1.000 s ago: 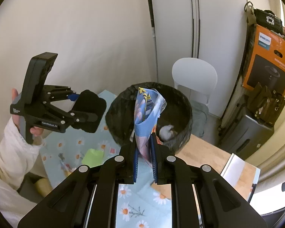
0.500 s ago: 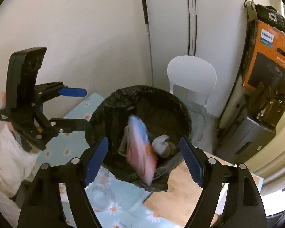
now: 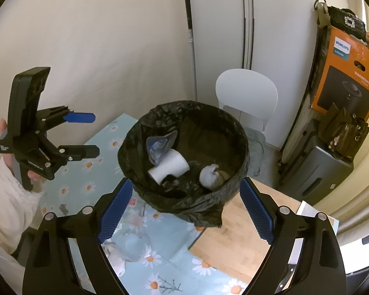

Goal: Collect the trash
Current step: 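Move both tools back over the table toward the remaining trash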

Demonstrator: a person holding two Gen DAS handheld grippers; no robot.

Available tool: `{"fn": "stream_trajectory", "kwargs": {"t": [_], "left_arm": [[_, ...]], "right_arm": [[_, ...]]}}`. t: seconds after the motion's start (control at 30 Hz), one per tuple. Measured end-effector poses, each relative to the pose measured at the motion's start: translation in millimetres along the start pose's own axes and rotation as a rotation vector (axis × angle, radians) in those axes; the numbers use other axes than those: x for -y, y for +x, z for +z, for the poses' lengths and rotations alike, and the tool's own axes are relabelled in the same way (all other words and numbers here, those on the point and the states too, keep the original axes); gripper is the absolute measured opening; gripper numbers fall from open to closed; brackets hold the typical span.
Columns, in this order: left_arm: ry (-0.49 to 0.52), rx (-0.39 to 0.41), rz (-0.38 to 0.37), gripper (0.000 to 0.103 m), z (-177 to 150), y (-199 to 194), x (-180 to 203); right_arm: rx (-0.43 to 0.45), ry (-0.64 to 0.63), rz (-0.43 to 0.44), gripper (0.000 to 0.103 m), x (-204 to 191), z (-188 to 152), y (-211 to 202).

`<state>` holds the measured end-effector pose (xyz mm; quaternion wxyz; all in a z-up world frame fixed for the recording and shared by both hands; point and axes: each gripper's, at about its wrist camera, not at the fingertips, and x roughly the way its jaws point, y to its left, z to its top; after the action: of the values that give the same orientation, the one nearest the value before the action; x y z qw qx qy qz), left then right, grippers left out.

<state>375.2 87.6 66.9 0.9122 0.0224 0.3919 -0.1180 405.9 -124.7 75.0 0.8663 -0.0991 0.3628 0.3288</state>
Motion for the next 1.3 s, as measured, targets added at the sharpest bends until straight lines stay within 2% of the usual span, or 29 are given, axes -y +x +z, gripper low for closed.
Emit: {"fn": "stream_trajectory", "kwargs": {"t": [0.47,0.7,1.1,1.3], "left_arm": [[-0.072,-0.016,0.082,0.097,-50.4,-43.8,-7.1],[-0.132,-0.044,0.135,0.097,-79.7,-58.5,-21.4],[-0.292,-0.139,0.212,0.097,-123.2,-62.9,-47.0],[-0.409,-0.192,0.236,0.097,-150.5,-57.9,-54.8]], "right_arm": [[-0.011,-0.071,0.007,0.087,-37.4,-15.0,-14.1],[-0.049,-0.113,0.068,0.087,-56.7,-23.2,-1.7],[-0.132,-0.165,0.111,0.087,-84.4,-32.9,26.8],[-0.182,-0.195,0.135,0.087,-95.7,-41.8,45.5]]}}
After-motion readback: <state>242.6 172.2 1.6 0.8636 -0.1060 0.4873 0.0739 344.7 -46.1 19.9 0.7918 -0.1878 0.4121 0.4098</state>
